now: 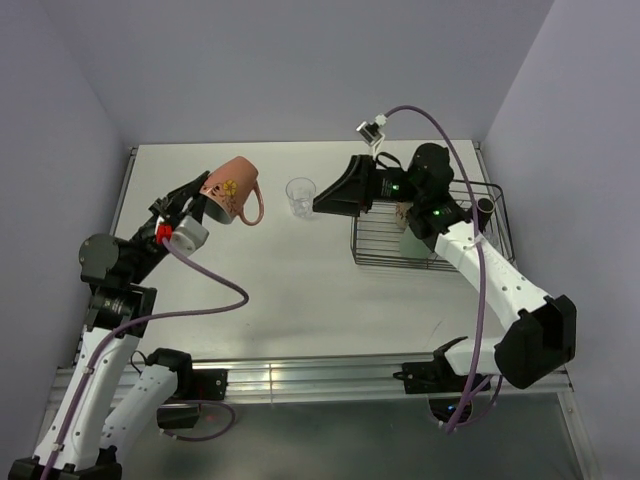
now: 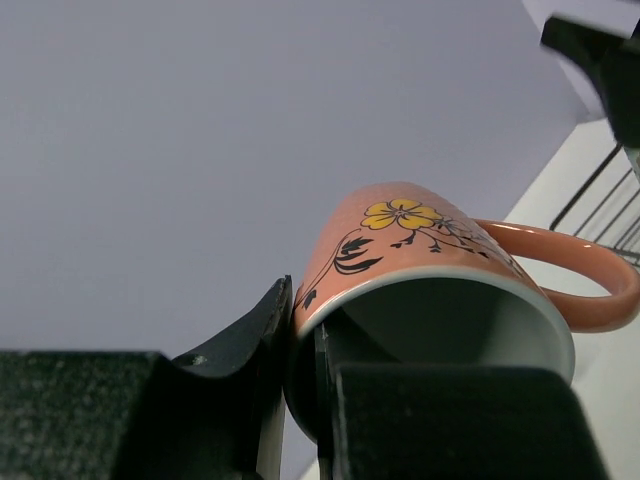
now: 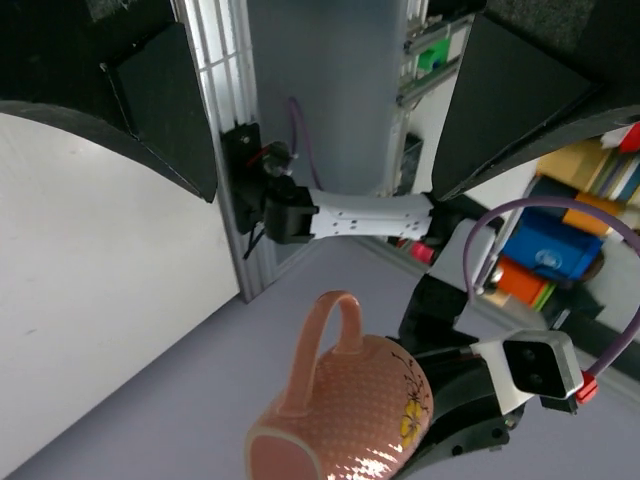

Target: Load the cups into the dish rack

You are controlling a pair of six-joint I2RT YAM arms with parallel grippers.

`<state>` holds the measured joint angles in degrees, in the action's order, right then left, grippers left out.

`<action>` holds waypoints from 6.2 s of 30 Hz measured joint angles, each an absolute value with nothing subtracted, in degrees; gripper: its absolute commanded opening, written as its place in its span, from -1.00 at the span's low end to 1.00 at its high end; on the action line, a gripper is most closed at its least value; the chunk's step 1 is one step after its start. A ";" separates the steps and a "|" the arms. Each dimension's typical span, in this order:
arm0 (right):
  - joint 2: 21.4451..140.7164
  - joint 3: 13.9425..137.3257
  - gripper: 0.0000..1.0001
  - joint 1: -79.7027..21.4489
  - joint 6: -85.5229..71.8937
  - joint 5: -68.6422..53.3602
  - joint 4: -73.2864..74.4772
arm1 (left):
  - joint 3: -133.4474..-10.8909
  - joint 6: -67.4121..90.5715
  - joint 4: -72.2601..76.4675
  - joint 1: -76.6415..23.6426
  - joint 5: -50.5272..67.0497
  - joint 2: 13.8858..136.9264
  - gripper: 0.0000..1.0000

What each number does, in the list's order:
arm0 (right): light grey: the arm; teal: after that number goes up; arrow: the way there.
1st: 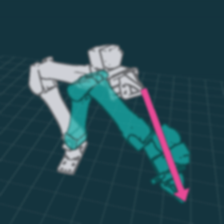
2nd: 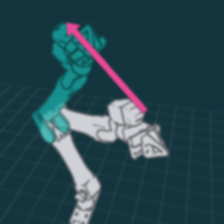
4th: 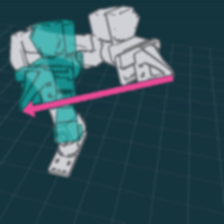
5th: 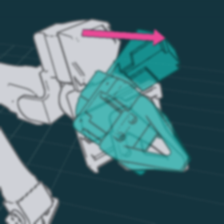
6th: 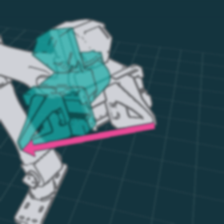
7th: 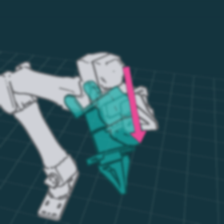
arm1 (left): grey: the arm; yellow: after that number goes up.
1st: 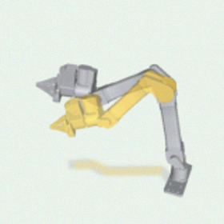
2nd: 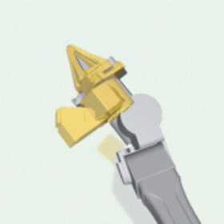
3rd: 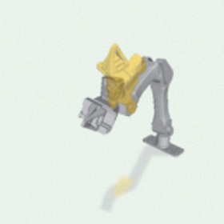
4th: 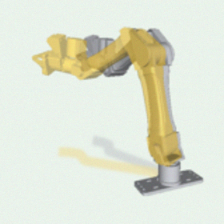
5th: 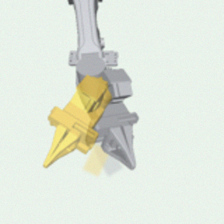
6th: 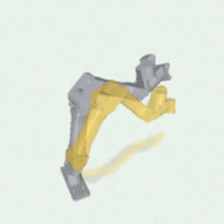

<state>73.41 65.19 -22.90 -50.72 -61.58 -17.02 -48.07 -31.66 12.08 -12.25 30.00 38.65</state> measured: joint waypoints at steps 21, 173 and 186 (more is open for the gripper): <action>84.68 74.00 0.55 -36.10 -56.14 -63.11 -29.56 | -48.01 -35.40 17.39 -16.47 33.41 37.85 -1.00; 94.41 67.90 -1.00 -26.68 -14.13 27.20 19.66 | -54.02 1.39 -13.19 -20.25 -4.80 51.81 0.99; 96.68 67.05 -1.00 -25.28 -14.15 26.33 17.91 | -54.02 1.32 -13.17 -20.25 -4.78 52.40 0.99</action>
